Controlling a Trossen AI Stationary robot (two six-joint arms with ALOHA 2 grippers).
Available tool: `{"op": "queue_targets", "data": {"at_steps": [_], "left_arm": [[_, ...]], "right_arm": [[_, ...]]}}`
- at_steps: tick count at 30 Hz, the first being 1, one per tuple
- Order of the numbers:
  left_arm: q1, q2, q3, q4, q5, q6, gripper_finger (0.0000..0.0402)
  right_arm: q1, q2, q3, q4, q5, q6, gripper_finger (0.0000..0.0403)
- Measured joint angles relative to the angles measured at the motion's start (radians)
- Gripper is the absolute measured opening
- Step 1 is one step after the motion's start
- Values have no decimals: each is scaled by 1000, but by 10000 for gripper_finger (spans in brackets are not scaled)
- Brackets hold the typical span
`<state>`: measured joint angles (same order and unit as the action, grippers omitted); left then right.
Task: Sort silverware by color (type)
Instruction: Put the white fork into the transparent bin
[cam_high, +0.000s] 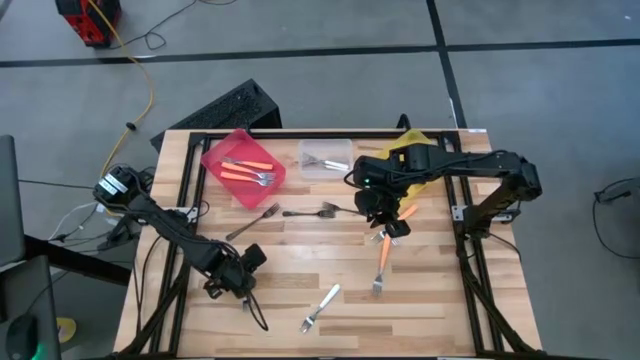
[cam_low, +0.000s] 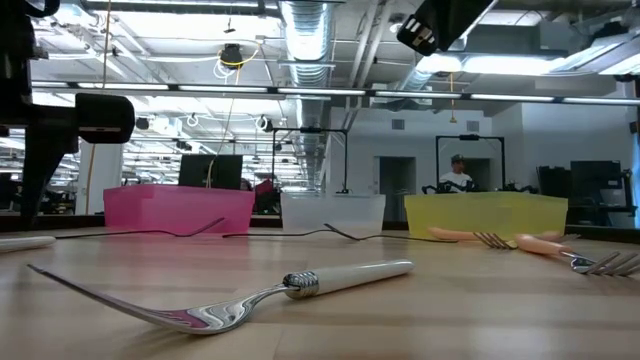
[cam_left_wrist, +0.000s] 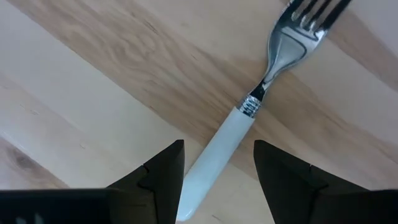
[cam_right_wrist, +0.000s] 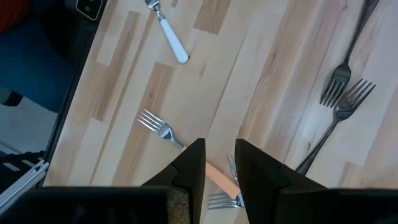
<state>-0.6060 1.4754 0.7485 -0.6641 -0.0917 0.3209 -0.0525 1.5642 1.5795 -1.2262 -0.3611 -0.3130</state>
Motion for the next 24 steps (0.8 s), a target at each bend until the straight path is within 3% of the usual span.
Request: {"op": "queue_targets", "data": {"at_steps": [10, 16, 24], "left_arm": [[0, 66, 4, 8, 38, 80, 180], [2, 106, 8, 2, 9, 117, 174], [6, 93, 2, -1, 50, 116, 82]], "right_arm": [[0, 0, 0, 0, 0, 0, 113], [0, 0, 0, 0, -2, 0, 113], [0, 0, 0, 1, -3, 1, 113]]}}
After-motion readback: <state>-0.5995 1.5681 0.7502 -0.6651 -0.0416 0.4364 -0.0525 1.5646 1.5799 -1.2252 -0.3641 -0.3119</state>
